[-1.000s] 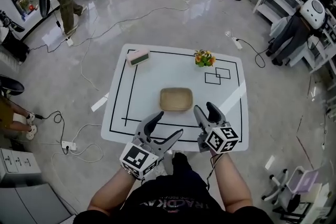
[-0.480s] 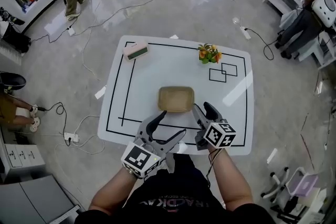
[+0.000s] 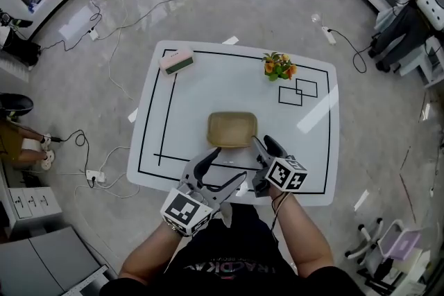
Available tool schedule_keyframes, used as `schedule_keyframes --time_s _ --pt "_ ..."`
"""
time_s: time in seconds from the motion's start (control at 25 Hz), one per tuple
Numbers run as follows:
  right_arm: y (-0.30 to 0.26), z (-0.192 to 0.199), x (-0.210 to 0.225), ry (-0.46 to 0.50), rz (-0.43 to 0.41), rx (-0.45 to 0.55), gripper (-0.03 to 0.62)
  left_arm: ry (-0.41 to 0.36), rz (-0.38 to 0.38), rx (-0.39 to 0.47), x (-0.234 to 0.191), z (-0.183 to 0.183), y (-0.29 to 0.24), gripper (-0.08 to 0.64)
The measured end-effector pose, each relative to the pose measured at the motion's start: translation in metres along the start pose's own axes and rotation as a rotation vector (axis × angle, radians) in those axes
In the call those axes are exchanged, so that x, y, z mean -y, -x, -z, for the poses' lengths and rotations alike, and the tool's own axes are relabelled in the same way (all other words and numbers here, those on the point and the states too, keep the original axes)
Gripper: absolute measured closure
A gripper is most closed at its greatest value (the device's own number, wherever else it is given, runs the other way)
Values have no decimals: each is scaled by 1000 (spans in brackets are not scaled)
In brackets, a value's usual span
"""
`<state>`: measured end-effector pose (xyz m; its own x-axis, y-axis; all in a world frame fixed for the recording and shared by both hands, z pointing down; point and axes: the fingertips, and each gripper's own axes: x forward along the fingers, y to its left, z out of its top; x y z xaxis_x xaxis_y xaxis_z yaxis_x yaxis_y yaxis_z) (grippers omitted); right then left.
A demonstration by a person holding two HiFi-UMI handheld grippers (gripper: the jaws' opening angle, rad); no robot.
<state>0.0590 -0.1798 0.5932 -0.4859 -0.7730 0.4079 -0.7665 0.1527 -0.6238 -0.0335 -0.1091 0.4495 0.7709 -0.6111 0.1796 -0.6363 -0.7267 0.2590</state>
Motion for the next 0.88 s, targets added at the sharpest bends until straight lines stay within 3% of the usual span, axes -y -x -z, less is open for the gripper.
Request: schedule_keyframes --time_s 0.88 --pt "-17 22 6 -82 10 -81 353 25 -15 -19 -10 7 -4 233"
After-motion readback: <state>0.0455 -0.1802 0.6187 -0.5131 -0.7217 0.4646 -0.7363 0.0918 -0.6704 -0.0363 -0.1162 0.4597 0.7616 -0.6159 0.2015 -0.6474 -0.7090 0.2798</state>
